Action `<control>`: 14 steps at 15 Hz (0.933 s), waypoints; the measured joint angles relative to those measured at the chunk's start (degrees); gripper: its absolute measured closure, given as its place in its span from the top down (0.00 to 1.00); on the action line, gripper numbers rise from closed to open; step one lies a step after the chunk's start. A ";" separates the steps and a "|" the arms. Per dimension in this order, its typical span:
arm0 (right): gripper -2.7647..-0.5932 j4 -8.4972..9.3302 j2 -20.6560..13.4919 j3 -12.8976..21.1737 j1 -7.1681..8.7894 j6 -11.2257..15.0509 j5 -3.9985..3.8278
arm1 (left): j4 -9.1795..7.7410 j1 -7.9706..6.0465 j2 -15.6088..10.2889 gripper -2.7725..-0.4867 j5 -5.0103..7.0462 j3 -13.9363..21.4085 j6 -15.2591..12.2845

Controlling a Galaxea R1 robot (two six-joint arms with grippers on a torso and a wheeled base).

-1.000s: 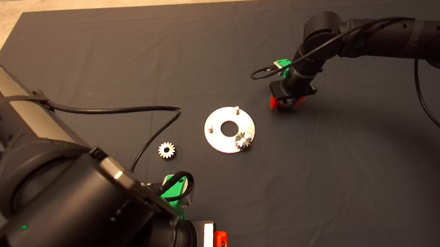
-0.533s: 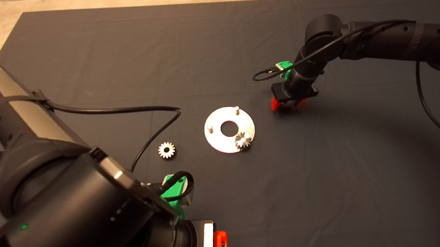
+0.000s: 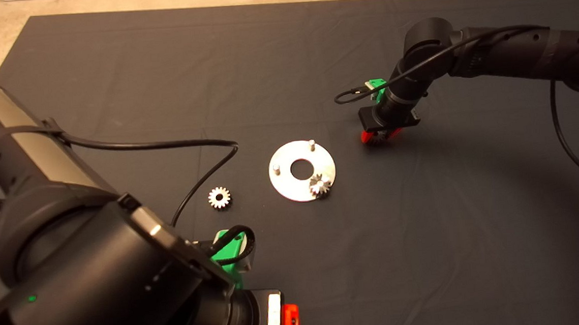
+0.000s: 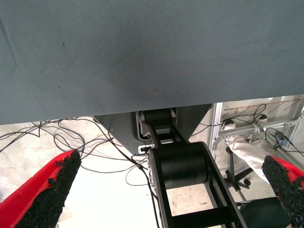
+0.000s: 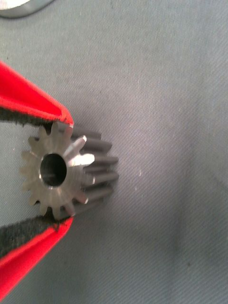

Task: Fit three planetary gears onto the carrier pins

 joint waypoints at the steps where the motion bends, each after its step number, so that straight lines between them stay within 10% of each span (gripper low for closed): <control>1: 0.28 -0.02 0.00 0.00 0.00 0.00 0.04 | 0.00 0.01 0.00 1.00 0.00 0.00 0.01; 14: 0.20 -0.02 -0.44 1.87 -0.01 0.00 0.46 | 0.00 -0.01 0.00 1.00 0.00 0.00 -0.01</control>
